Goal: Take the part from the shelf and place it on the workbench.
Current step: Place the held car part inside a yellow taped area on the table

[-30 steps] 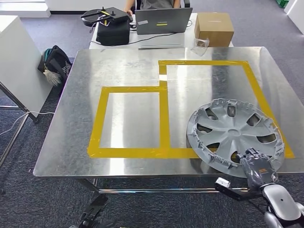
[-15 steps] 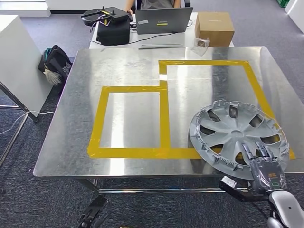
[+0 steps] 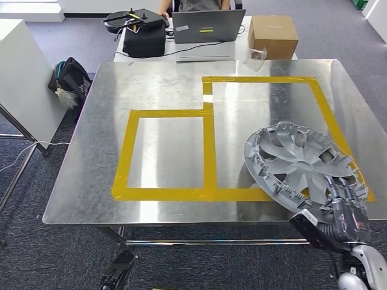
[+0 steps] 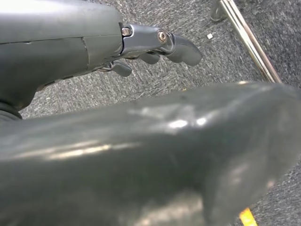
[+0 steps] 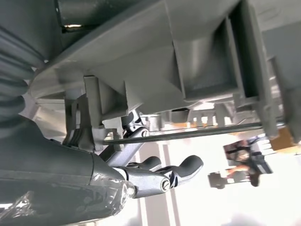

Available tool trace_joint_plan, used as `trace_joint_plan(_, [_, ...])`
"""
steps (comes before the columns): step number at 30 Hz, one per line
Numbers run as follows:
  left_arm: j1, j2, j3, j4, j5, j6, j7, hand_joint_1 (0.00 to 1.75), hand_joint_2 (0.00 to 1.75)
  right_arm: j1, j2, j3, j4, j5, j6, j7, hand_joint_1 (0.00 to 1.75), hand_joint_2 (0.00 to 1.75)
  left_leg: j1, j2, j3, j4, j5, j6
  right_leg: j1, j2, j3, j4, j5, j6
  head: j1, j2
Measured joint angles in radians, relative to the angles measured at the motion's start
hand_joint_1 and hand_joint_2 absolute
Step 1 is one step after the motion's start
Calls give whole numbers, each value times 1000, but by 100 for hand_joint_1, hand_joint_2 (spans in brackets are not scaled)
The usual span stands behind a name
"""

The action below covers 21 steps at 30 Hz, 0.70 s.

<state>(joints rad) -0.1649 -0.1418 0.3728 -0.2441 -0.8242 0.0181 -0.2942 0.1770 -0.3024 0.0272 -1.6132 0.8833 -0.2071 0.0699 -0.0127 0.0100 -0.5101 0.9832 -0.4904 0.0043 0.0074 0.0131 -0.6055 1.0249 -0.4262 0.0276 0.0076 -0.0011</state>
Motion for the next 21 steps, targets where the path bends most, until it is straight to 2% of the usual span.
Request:
trace_joint_plan(5, [8,1,3,0,3,8,-1,0,0,-2,41,-74,1,-14,-29,25,0,0,0,0,0,0,0,0,0,0,1,-1,0,0,0,0])
trace_joint_plan(10, [9,1,4,0,2,9,2,0,0,6,71,-118,6,122,-92,75,0,0,0,0,0,0,0,0,0,0,1,-1,0,0,0,0])
trace_joint_plan(13, [9,1,4,0,1,9,4,0,0,13,81,-136,16,147,-78,87,0,0,0,0,0,0,0,0,0,0,1,-1,0,0,0,0])
trace_joint_plan(17, [9,1,4,0,0,9,5,0,0,12,83,-157,39,157,-18,93,0,175,0,0,0,0,0,0,0,0,0,-1,0,0,0,0])
trace_joint_plan(21, [9,3,5,0,-1,9,5,0,0,9,79,-170,72,180,42,83,0,175,0,0,0,0,0,0,0,0,0,-1,0,0,0,0])
